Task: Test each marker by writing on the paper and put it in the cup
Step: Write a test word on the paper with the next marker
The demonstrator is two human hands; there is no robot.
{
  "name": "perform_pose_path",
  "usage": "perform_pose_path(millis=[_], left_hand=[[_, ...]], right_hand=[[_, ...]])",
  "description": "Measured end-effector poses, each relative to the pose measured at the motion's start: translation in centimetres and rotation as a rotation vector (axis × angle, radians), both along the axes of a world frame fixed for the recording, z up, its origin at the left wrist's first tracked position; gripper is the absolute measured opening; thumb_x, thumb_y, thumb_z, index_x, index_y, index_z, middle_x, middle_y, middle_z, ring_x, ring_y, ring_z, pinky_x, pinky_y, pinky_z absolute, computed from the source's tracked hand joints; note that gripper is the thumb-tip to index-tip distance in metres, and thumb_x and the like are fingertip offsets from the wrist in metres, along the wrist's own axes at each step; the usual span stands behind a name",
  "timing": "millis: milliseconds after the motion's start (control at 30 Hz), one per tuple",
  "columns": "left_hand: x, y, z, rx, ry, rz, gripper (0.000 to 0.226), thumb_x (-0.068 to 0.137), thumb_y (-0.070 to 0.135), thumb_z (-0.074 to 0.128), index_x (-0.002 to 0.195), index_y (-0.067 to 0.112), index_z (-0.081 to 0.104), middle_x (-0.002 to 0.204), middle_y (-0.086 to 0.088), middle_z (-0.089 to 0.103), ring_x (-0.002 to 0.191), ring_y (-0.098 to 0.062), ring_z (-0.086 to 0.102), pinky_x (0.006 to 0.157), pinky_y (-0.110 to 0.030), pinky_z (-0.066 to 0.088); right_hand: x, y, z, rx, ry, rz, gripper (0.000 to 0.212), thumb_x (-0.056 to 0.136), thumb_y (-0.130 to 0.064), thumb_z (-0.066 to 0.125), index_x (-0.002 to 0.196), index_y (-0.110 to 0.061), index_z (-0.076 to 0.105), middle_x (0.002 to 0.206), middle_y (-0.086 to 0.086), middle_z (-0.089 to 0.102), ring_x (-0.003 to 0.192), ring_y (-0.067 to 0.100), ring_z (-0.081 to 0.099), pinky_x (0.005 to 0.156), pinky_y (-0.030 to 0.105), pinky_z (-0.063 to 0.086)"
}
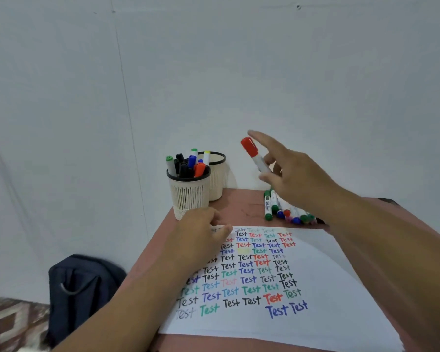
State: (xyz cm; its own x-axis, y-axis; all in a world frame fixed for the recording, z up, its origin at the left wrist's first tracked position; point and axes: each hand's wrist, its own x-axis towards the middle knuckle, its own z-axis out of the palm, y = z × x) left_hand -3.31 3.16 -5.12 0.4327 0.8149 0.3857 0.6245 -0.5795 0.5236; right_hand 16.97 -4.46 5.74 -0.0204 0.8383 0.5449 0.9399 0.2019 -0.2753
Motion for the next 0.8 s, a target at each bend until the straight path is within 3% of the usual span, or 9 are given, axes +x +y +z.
perform_pose_path(millis=[100, 233, 367, 467, 533, 700, 800], left_hand=[[-0.1, 0.1, 0.1, -0.065, -0.023, -0.008, 0.016, 0.089, 0.050, 0.066, 0.099, 0.037, 0.062, 0.093, 0.022, 0.061, 0.087, 0.004, 0.057, 0.079, -0.026, 0.054], [-0.2, 0.4, 0.0, -0.120, -0.019, 0.002, 0.013, 0.088, 0.050, 0.065, 0.091, 0.038, 0.065, 0.093, 0.020, 0.065, 0.086, 0.003, 0.059, 0.078, -0.028, 0.055], [-0.2, 0.7, -0.2, -0.144, -0.064, 0.028, 0.010, 0.090, 0.044, 0.066, 0.085, 0.035, 0.066, 0.087, 0.018, 0.066, 0.080, 0.001, 0.061, 0.072, -0.024, 0.053], [-0.2, 0.8, -0.2, -0.154, -0.094, 0.034, 0.011, 0.090, 0.041, 0.067, 0.083, 0.033, 0.067, 0.083, 0.017, 0.067, 0.077, 0.000, 0.061, 0.065, -0.020, 0.047], [-0.2, 0.8, -0.3, -0.159, -0.101, 0.033, 0.012, 0.090, 0.041, 0.067, 0.082, 0.032, 0.067, 0.081, 0.016, 0.067, 0.075, 0.000, 0.061, 0.065, -0.021, 0.048], [-0.1, 1.0, -0.5, -0.165, -0.115, 0.026, 0.013, 0.090, 0.040, 0.067, 0.081, 0.031, 0.067, 0.079, 0.014, 0.067, 0.074, -0.002, 0.062, 0.067, -0.025, 0.053], [-0.2, 1.0, -0.5, -0.158, -0.111, 0.033, 0.012, 0.090, 0.040, 0.067, 0.082, 0.031, 0.067, 0.080, 0.015, 0.067, 0.074, -0.001, 0.062, 0.067, -0.022, 0.051]], right_hand=[[-1.4, 2.6, 1.2, 0.076, 0.244, 0.067, 0.088, 0.094, -0.015, 0.073, 0.156, -0.052, 0.022, 0.100, -0.016, 0.065, 0.075, 0.004, 0.068, 0.071, 0.015, 0.052], [-4.1, 5.9, 1.5, 0.157, 0.442, 0.167, 0.088, 0.090, -0.015, 0.076, 0.153, -0.053, 0.028, 0.095, -0.007, 0.076, 0.080, 0.009, 0.074, 0.090, 0.031, 0.058], [-5.4, 8.5, 1.1, 0.179, 0.557, 0.185, 0.083, 0.088, -0.011, 0.076, 0.148, -0.050, 0.034, 0.087, -0.004, 0.077, 0.076, 0.011, 0.075, 0.090, 0.033, 0.059], [-5.7, 9.7, 0.9, 0.200, 0.636, 0.158, 0.082, 0.087, -0.011, 0.077, 0.147, -0.046, 0.034, 0.083, -0.003, 0.077, 0.074, 0.011, 0.074, 0.074, 0.006, 0.051], [-5.8, 10.1, 0.8, 0.208, 0.670, 0.140, 0.083, 0.086, -0.011, 0.079, 0.148, -0.044, 0.034, 0.083, -0.004, 0.076, 0.076, 0.011, 0.074, 0.064, 0.000, 0.044], [-6.4, 10.1, 0.4, 0.236, 0.740, 0.179, 0.082, 0.085, -0.007, 0.078, 0.146, -0.042, 0.037, 0.081, -0.002, 0.075, 0.073, 0.012, 0.072, 0.062, 0.011, 0.052], [-6.6, 10.0, -0.1, 0.257, 0.698, 0.221, 0.082, 0.084, -0.004, 0.078, 0.144, -0.043, 0.038, 0.079, -0.003, 0.073, 0.069, 0.014, 0.072, 0.078, 0.032, 0.062]])
